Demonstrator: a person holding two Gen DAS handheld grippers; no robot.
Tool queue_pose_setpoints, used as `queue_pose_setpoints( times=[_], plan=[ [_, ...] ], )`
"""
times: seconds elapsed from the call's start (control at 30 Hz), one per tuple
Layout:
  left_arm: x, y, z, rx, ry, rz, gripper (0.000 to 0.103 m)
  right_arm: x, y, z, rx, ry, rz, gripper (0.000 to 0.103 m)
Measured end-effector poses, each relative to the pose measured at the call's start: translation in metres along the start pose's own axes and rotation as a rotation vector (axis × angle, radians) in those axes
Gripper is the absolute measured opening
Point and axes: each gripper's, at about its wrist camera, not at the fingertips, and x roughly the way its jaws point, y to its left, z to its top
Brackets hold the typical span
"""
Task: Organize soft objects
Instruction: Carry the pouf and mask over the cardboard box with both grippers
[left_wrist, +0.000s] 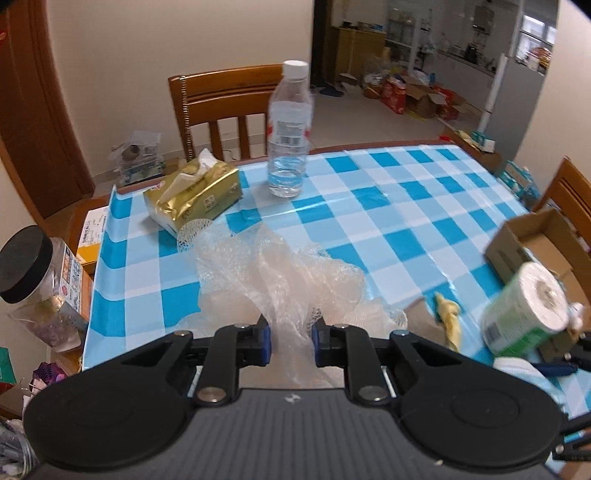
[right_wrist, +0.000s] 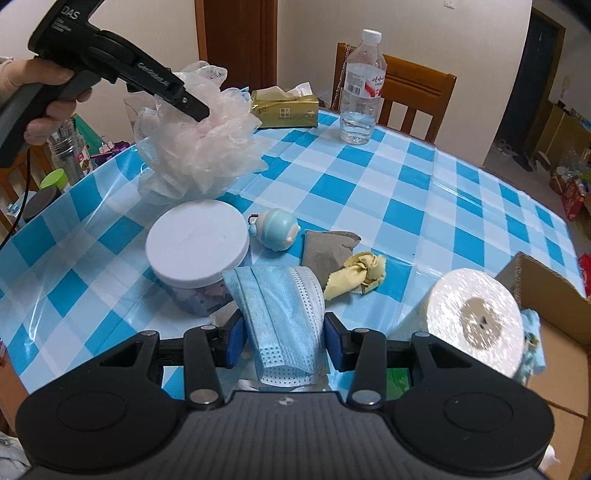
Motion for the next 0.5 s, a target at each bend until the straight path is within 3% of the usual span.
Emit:
queue_pose_setpoints(
  times=[0.27, 0.5],
  plan=[
    [-0.041, -0.017, -0.006, 0.087, 0.0, -0.067, 0.017, -0.031, 0.01, -0.013, 0.007, 0.002, -0.053, 0.049],
    [-0.075, -0.059, -0.001, 0.125, -0.023, -0.093, 0.016, -0.058, -0.01, -0.03, 0.014, -0.038, -0.046, 0.049]
  ],
)
